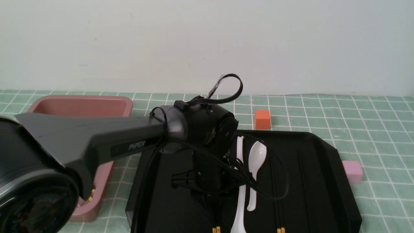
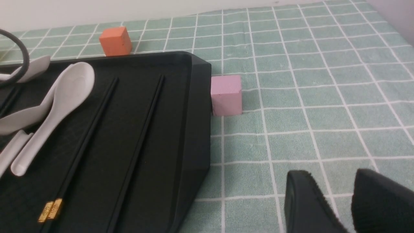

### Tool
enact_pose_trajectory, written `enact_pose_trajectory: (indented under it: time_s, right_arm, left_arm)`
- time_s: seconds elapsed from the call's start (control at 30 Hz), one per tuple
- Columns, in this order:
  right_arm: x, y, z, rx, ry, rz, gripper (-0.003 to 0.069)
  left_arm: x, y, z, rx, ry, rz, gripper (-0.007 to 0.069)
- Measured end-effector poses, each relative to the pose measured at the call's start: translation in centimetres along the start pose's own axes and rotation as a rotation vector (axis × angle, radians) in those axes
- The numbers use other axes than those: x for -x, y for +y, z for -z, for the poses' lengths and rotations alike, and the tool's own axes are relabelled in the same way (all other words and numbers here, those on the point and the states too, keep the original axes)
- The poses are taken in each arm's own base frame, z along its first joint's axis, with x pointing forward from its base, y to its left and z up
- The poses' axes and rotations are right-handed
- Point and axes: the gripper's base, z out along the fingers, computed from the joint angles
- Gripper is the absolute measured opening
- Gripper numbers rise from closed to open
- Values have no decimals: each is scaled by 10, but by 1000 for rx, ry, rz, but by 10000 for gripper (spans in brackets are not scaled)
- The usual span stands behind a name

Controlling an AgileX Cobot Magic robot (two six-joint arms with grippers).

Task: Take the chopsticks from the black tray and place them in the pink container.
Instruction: 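Reach over to the black tray and grasp a pair of chopsticks with the left gripper, then place the chopsticks into the pink bin with the left gripper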

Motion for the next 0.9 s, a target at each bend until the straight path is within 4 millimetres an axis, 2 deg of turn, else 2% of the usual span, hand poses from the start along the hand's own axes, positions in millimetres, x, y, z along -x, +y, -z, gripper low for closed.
enact_pose_trajectory:
  time_s: [0.13, 0.37, 0.47, 0.63, 0.7, 0.8, 0.83, 0.9]
  right_arm:
    - [0, 0, 0, 0, 0, 0, 240]
    - [0, 0, 0, 0, 0, 0, 240]
    - [0, 0, 0, 0, 0, 0, 240]
    - [0, 0, 0, 0, 0, 0, 240]
    - [0, 0, 0, 0, 0, 0, 240]
    - [0, 0, 0, 0, 0, 0, 240]
    - [0, 0, 0, 0, 0, 0, 240]
    - [0, 0, 0, 0, 0, 0, 240]
  left_arm:
    - [0, 1, 1, 17, 5, -5, 104]
    - [-2, 6, 6, 63, 19, -22, 106]
    - [-2, 11, 25, 60, 10, -17, 106]
    - [-3, 17, 94, -24, -118, -21, 106]
    - [-3, 23, 116, -43, -164, -11, 106]
    - [1, 45, 149, -68, -217, 40, 106]
    - [3, 48, 151, -66, -219, 49, 106]
    - [11, 79, 166, -28, -216, 104, 106]
